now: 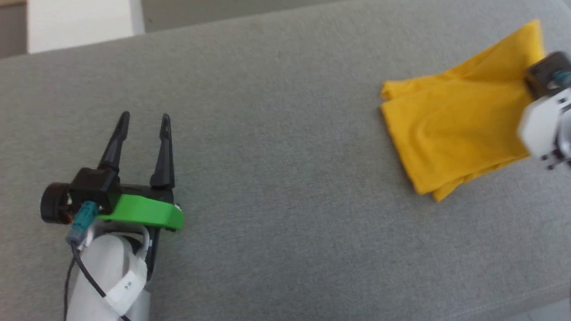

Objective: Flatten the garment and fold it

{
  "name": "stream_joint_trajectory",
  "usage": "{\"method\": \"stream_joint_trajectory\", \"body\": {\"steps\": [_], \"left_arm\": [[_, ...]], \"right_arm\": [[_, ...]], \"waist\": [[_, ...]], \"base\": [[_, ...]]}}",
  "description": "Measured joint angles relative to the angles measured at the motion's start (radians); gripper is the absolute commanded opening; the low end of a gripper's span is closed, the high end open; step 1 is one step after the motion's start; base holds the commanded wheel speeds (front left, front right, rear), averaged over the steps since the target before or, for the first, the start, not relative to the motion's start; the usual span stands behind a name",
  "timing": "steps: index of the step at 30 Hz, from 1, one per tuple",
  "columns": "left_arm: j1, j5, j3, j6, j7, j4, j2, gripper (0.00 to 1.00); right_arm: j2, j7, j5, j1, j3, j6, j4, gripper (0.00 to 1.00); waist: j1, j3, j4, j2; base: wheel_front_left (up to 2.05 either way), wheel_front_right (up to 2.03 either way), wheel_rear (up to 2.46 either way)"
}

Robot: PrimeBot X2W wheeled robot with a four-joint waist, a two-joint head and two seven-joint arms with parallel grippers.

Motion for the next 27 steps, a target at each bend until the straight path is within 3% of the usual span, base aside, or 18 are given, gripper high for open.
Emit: {"method": "stream_joint_trajectory", "body": {"steps": [3,8,19,25,27], "left_arm": [[-0.014,0.000,0.000,-0.004,0.001,-0.011,0.020,1.00],[-0.033,0.000,-0.001,-0.007,0.011,-0.028,0.049,1.00],[-0.054,0.002,-0.028,-0.007,0.046,-0.083,0.074,1.00],[-0.054,0.001,-0.033,-0.007,0.048,-0.083,0.082,1.00],[-0.053,0.001,-0.036,-0.007,0.047,-0.074,0.083,1.00]], "right_arm": [[-0.044,-0.036,-0.007,-0.029,-0.028,0.000,0.055,0.00],[-0.063,-0.099,-0.039,-0.074,-0.130,0.000,0.143,0.00],[-0.023,-0.243,-0.182,-0.097,-0.395,0.000,0.231,0.00],[-0.001,-0.271,-0.236,-0.129,-0.449,0.000,0.287,0.01],[0.009,-0.271,-0.248,-0.132,-0.466,0.000,0.321,0.22]], "waist": [[0.0000,0.048,-0.022,0.0000],[0.0001,0.122,-0.048,0.0000],[0.0000,0.224,-0.031,0.0000],[0.0000,0.237,0.004,0.0000],[0.0001,0.231,0.010,0.0000]], "base": [[0.00,0.00,0.00],[0.00,0.00,0.00],[0.00,0.00,0.00],[0.00,0.00,0.00],[0.00,0.00,0.00]]}}
